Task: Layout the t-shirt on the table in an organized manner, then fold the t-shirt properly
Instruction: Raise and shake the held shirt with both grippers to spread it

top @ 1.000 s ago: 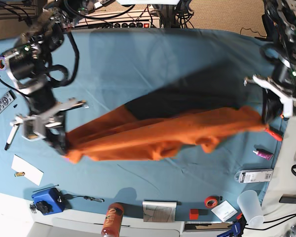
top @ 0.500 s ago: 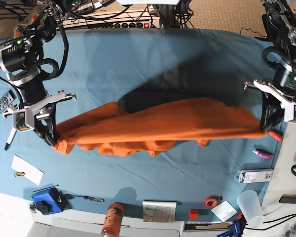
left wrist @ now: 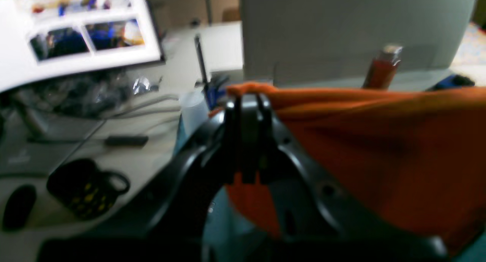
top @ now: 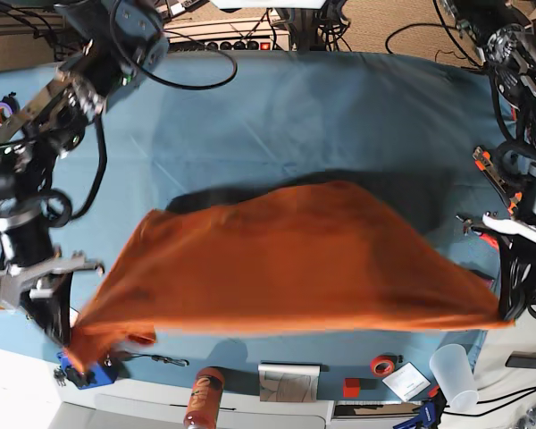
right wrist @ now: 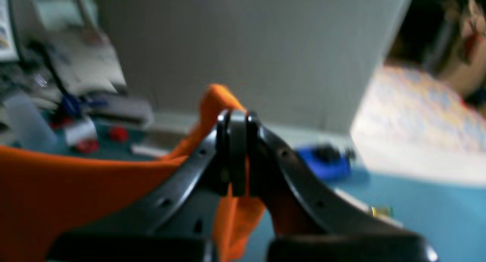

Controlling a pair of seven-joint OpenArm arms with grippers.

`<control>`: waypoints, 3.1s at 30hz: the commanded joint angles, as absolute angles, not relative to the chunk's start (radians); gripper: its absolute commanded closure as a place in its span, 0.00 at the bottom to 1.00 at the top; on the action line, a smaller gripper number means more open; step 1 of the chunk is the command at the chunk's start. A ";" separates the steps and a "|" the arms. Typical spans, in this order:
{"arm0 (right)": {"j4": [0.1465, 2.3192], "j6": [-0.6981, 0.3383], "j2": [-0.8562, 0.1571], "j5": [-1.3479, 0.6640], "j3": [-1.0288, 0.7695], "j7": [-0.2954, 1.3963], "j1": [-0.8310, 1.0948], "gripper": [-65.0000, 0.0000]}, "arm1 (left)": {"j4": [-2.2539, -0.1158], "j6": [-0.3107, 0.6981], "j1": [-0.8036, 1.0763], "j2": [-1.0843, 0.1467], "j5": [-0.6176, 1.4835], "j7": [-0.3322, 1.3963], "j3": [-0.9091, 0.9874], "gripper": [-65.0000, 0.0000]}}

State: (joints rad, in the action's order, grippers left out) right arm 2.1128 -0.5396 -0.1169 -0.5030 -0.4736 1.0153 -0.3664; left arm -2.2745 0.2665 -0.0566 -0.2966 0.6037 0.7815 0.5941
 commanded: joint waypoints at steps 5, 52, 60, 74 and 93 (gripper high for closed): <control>2.125 -0.535 -0.127 -0.516 -0.435 0.992 -0.452 1.00 | -2.288 0.260 -0.101 -0.310 0.606 0.754 0.598 1.00; 2.356 -0.525 -0.083 -0.463 -0.303 0.994 -0.419 1.00 | -2.356 0.241 -0.178 -0.308 0.704 0.872 0.838 1.00; 2.343 -0.524 -0.102 -0.463 -0.303 0.982 -0.542 1.00 | -2.356 0.226 -0.186 -0.308 0.704 0.794 0.827 1.00; 2.341 -0.523 -0.091 -0.503 -0.300 0.967 -0.736 1.00 | -2.356 0.227 -0.359 -0.266 0.698 0.785 0.827 1.00; 2.356 -0.523 -0.035 -0.628 -0.300 1.060 -0.642 1.00 | -2.356 0.277 -0.357 -0.266 0.775 0.947 0.827 1.00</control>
